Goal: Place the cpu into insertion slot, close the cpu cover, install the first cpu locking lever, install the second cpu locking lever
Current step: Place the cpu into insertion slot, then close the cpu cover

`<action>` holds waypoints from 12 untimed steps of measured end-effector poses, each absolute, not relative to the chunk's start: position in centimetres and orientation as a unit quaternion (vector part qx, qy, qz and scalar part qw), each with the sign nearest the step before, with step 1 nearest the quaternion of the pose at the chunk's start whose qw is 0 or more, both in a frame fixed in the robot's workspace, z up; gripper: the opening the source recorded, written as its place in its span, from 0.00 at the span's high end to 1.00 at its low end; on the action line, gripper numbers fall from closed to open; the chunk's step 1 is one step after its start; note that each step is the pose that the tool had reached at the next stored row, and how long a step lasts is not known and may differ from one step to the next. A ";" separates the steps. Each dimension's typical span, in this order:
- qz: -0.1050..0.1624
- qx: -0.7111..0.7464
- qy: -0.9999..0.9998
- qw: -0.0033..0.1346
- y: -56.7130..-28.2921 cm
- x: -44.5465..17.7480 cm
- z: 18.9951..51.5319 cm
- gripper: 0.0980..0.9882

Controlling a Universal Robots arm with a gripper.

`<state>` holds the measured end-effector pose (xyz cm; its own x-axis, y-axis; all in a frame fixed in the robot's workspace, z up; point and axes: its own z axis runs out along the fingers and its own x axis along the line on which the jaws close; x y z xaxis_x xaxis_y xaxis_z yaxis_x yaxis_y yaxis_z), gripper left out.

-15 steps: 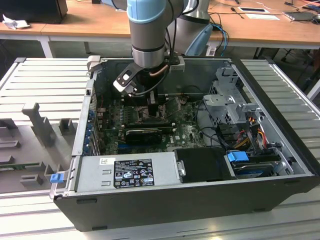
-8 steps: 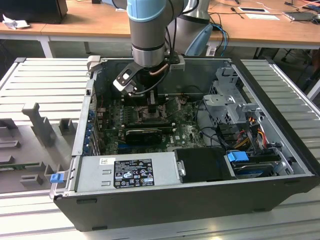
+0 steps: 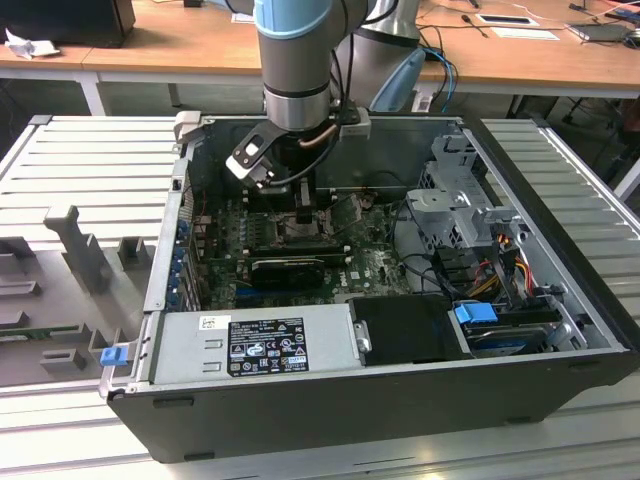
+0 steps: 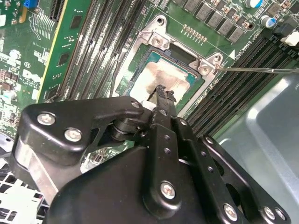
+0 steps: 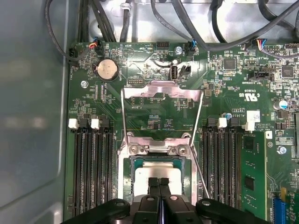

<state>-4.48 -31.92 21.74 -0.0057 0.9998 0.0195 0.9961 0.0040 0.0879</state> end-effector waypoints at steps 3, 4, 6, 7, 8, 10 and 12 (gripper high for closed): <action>0.038 0.705 0.708 0.024 -31.9 -4.5 21.8 0.99; 0.037 0.705 0.708 0.021 -32.0 -4.3 21.8 0.99; 0.038 0.705 0.708 0.016 -32.1 -4.0 21.8 0.99; 0.038 0.705 0.708 0.015 -32.1 -3.8 21.8 0.99; 0.037 0.705 0.708 0.013 -32.1 -3.6 21.8 0.99; 0.037 0.705 0.708 0.007 -32.1 -3.5 21.8 0.99; 0.037 0.705 0.708 0.005 -32.1 -3.5 21.9 0.99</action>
